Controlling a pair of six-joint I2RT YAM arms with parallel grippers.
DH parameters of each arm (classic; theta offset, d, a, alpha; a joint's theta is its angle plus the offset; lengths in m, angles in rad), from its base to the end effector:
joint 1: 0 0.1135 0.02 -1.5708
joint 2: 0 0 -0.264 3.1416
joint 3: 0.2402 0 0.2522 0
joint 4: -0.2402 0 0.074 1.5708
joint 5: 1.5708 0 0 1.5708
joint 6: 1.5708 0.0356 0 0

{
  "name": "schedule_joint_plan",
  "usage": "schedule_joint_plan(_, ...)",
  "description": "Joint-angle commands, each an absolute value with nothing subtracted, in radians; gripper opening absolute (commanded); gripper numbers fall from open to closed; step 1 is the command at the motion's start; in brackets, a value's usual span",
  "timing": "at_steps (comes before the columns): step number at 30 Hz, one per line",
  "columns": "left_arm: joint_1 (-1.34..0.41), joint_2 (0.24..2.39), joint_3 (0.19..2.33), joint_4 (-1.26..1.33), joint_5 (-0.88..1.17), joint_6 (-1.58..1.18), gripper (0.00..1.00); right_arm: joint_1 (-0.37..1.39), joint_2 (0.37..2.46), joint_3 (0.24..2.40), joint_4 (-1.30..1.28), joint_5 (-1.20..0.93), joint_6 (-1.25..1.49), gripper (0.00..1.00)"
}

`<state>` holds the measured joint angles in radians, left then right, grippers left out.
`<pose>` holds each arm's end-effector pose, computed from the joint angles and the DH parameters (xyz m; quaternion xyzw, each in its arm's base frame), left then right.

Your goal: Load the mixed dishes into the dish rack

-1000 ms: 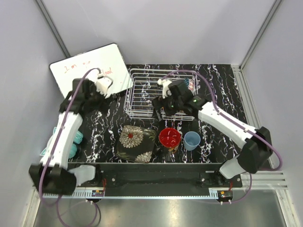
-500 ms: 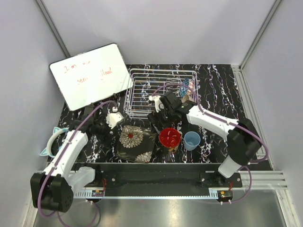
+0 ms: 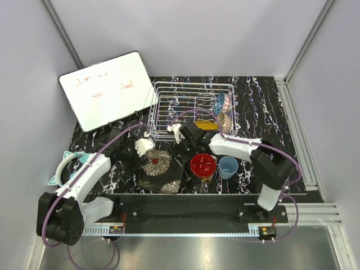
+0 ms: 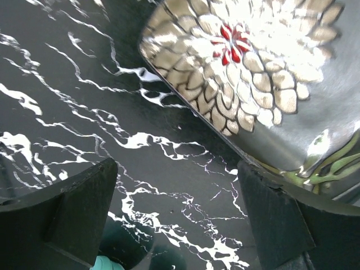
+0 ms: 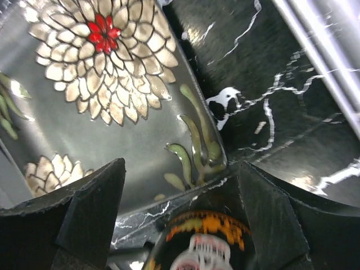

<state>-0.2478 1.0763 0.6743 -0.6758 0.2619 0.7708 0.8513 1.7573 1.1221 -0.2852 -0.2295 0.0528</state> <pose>0.1867 -0.0567 0.2098 0.4966 0.8239 -0.0598 0.2664 0.2361 0.2818 0.1894 -0.3996 0.8531 0.2362 0.2381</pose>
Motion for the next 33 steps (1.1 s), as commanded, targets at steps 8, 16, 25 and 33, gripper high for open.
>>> schedule_joint_plan(8, -0.252, 1.042, 0.574, -0.588, 0.227, 0.873, 0.93, 0.879, 1.845, 1.143, -0.314, -0.23, 0.031, 0.88)
schedule_joint_plan(16, -0.252, 1.063, 0.571, -0.523, 0.233, 0.877, 0.93, 0.897, 1.871, 1.232, -0.382, -0.235, -0.021, 0.8)
schedule_joint_plan(25, -0.252, 1.054, 0.502, -0.488, 0.181, 0.917, 0.93, 0.907, 1.874, 1.413, -0.494, -0.301, -0.06, 0.79)
schedule_joint_plan(33, -0.253, 0.993, 0.476, -0.525, 0.133, 0.946, 0.93, 0.905, 1.931, 1.479, -0.548, -0.331, -0.069, 0.76)
